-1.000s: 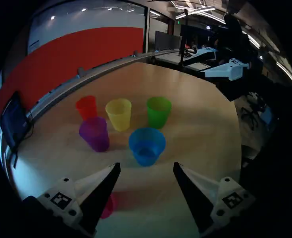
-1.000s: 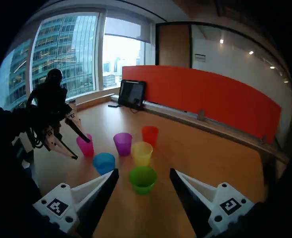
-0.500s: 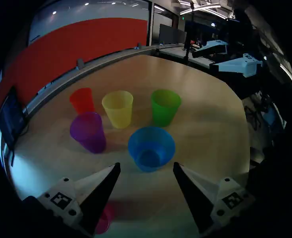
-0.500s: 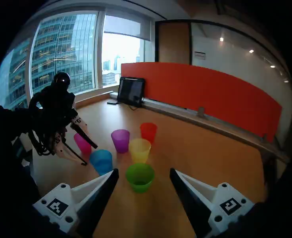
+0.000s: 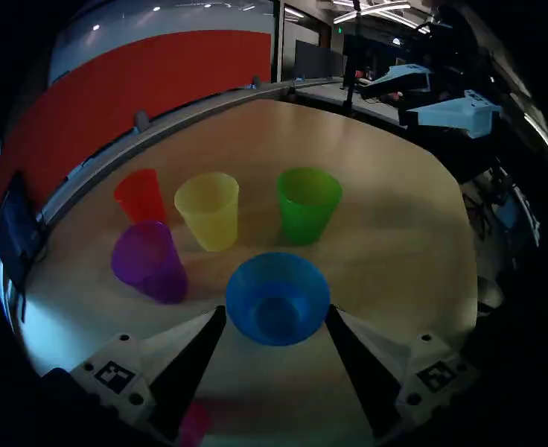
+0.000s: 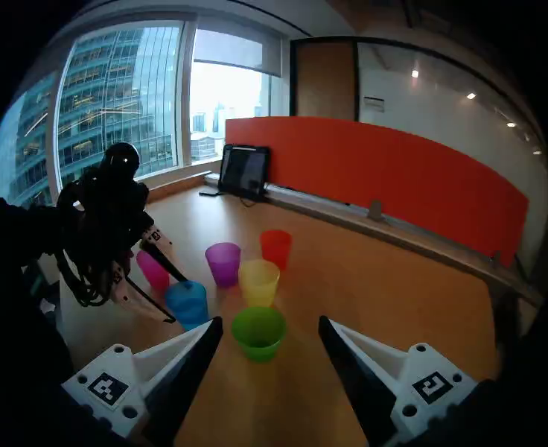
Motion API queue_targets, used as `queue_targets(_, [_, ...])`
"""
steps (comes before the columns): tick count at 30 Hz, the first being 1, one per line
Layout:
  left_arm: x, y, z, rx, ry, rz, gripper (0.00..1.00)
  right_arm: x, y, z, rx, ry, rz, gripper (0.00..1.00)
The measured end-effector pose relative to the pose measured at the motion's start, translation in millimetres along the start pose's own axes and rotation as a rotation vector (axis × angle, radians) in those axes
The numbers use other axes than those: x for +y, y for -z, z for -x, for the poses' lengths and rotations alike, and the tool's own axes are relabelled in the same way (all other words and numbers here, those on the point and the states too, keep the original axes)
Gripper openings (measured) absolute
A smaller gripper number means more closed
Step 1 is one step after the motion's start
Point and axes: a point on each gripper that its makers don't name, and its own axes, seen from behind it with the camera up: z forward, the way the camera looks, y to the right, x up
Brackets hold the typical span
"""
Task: Pour water
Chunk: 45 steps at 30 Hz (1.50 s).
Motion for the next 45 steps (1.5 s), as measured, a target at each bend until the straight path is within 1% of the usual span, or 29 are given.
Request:
queue_targets(8, [-1.9,-8.8,0.5,-0.004,0.007,-0.006,0.99,4.9,1.7,1.3,-0.002,0.001,0.009,1.0])
queue_targets(12, [-0.1,-10.5,1.1,-0.01,0.003,-0.003,0.86,6.8,2.9,1.8,-0.002,0.001,0.011,1.0])
queue_targets(18, [0.5,-11.6,-0.5,-0.007,0.001,-0.008,0.85,6.9,2.9,2.3,-0.004,0.003,0.009,1.0])
queue_targets(25, [-0.6,-8.5,-1.3,0.009,0.023,-0.003,0.84,6.2,2.8,2.0,-0.002,0.006,0.011,1.0])
queue_targets(31, [-5.8,2.7,-7.4,0.04,0.033,-0.01,0.84,5.5,3.3,1.5,-0.001,0.003,0.012,1.0])
queue_targets(36, [-11.2,18.8,-17.5,0.086,0.03,-0.032,0.84,3.8,2.9,-1.1,0.004,0.008,0.012,1.0])
queue_targets(42, [-11.7,39.7,-30.9,0.149,0.023,-0.055,0.84,0.9,1.4,-3.5,0.006,0.018,0.01,1.0])
queue_targets(45, [-15.1,50.4,-38.1,0.183,0.025,-0.073,0.84,-0.2,0.6,-4.4,0.008,0.024,0.011,1.0])
